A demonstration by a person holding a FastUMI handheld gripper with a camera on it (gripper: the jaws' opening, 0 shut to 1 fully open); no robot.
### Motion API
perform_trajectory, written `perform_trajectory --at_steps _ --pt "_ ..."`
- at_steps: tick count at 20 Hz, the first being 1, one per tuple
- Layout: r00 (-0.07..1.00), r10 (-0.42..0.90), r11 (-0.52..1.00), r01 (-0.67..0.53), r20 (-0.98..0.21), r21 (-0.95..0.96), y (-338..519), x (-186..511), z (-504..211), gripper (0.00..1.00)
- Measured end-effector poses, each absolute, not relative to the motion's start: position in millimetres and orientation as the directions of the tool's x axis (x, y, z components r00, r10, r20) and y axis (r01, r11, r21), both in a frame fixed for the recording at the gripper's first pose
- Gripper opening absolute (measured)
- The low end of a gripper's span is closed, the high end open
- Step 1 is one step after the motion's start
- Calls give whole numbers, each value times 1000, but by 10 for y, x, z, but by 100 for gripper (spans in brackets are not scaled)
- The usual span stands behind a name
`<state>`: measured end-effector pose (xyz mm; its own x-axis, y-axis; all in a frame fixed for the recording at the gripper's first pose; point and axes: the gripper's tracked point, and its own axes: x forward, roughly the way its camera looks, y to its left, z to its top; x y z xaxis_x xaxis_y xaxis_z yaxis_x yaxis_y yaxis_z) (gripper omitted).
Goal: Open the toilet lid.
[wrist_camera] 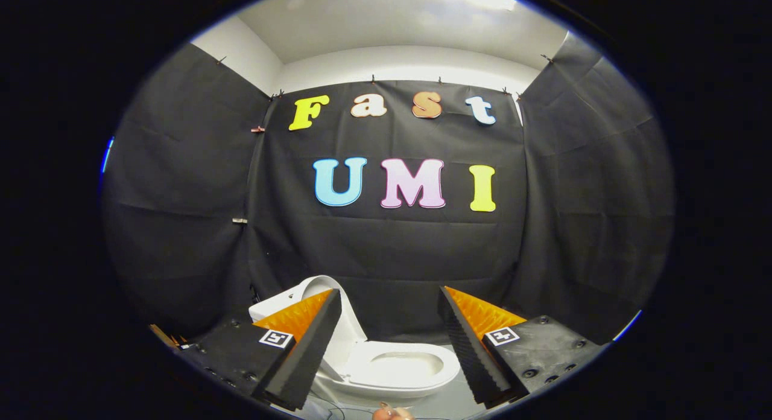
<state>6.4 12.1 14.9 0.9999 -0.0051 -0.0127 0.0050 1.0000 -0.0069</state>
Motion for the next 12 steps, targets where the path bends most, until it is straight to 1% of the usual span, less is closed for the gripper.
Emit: perform_trajectory --at_steps 12 --pt "999 -8 1000 8 -47 -8 109 100 46 100"
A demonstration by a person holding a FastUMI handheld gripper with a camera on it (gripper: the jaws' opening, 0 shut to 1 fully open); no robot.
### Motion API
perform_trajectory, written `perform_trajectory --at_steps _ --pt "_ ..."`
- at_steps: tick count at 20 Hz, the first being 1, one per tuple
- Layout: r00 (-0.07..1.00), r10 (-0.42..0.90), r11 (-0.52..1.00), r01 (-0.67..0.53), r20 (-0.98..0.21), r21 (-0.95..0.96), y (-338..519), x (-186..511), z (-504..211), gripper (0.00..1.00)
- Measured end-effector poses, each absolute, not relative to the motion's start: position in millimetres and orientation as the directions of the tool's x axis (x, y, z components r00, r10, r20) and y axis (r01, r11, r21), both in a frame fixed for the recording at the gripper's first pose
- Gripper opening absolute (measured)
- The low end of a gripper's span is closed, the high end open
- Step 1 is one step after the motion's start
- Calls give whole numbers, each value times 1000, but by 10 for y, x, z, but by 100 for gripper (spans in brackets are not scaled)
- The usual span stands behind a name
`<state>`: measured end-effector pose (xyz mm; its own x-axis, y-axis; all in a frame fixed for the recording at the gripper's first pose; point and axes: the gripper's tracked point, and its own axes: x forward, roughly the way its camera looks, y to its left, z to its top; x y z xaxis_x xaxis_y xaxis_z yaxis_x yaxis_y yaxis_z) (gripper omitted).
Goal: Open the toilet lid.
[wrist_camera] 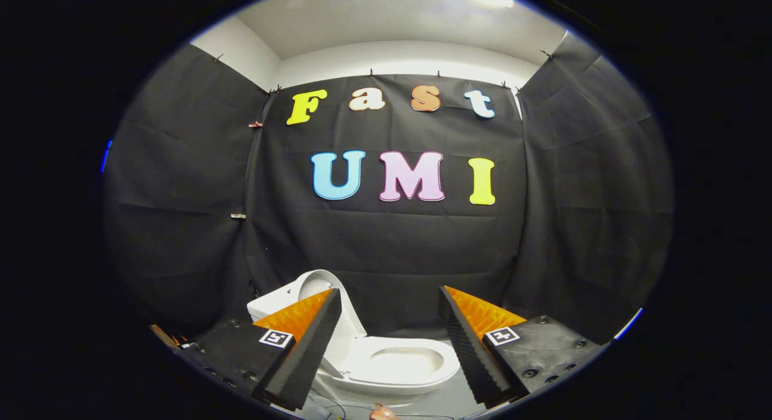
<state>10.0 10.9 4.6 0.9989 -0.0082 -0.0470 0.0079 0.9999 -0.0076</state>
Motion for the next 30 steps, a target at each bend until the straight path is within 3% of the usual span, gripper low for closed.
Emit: perform_trajectory --at_steps 30 --pt "998 -9 1000 8 -65 -15 116 105 -9 100"
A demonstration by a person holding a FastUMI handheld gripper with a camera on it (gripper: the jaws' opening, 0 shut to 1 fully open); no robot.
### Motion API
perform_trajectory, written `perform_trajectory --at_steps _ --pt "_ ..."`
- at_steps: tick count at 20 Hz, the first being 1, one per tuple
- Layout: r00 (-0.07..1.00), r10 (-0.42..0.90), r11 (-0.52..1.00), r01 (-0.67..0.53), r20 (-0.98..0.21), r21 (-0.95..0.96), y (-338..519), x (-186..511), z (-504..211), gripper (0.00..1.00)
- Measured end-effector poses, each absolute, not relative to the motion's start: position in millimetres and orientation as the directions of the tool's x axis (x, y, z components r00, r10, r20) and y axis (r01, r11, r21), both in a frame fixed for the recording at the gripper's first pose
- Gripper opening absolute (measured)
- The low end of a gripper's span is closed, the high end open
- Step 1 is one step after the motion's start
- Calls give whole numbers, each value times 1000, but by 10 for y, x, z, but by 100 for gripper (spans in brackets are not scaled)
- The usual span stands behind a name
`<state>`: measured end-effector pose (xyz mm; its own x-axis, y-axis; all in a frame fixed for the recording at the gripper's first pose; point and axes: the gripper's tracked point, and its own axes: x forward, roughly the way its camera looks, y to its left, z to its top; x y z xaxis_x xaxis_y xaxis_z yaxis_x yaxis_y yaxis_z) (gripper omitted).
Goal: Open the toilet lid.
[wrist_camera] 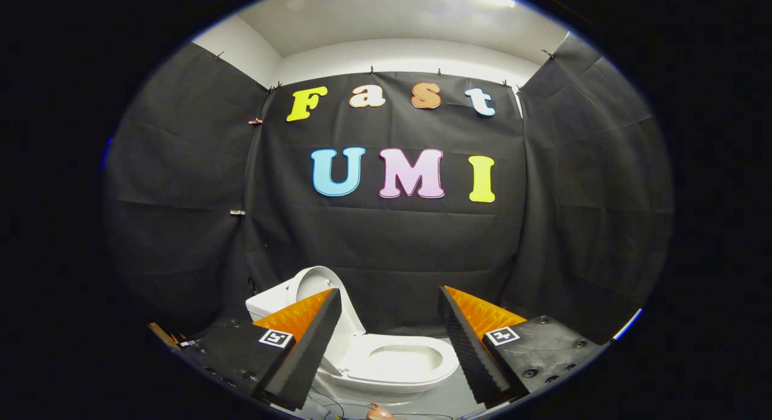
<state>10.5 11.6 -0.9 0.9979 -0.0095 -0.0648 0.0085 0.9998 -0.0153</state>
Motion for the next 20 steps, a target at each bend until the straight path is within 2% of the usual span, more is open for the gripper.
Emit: perform_trajectory --at_steps 20 --pt "997 -9 1000 7 -72 -22 135 134 -39 100"
